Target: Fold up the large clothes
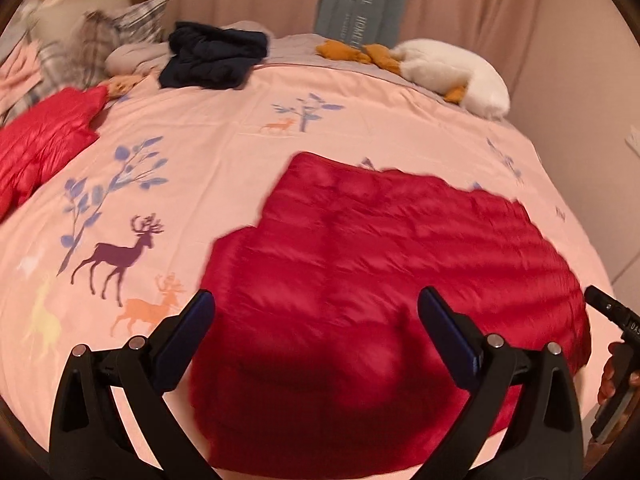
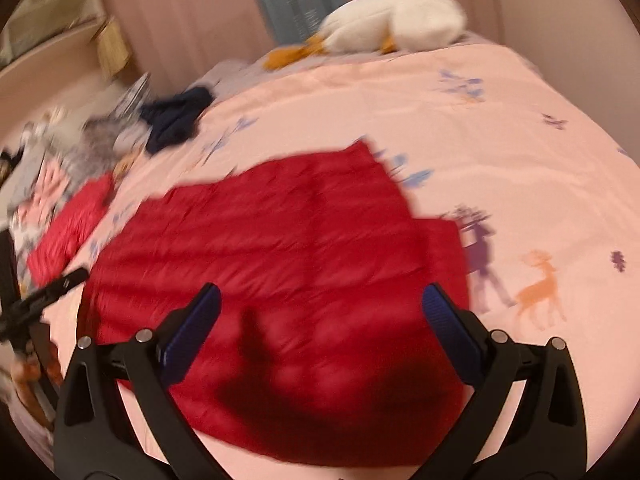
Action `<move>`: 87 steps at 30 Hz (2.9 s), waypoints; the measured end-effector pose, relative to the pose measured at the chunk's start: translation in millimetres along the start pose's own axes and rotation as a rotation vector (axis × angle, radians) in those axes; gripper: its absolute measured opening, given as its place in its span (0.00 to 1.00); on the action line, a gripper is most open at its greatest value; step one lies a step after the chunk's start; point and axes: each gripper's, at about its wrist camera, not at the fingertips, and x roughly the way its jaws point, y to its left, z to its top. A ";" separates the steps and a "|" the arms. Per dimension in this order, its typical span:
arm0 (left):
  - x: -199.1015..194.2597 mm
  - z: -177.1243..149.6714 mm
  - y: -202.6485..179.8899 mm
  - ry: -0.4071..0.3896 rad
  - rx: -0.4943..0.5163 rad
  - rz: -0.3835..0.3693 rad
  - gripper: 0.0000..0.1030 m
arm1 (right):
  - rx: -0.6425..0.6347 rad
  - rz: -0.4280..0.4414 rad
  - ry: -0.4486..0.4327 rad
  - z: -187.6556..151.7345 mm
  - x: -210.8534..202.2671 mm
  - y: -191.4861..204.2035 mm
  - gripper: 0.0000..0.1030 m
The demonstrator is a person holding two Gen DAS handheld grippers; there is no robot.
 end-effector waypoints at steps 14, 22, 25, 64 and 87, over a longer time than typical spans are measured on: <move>-85.9 11.3 -57.3 -0.128 0.150 0.134 0.99 | -0.109 -0.085 -0.131 22.9 -91.6 55.4 0.98; -175.7 35.4 -83.2 -0.270 0.135 0.184 0.99 | -0.150 -0.123 -0.266 37.8 -176.6 89.1 0.98; -205.7 38.1 -96.2 -0.316 0.154 0.220 0.99 | -0.150 -0.121 -0.316 42.6 -203.9 99.4 0.98; -190.3 -14.0 -108.7 -0.159 0.163 0.219 0.99 | -0.163 -0.194 -0.312 -19.3 -191.3 122.7 0.98; -188.3 -16.5 -116.5 -0.154 0.185 0.210 0.99 | -0.162 -0.189 -0.309 -21.0 -189.1 123.3 0.98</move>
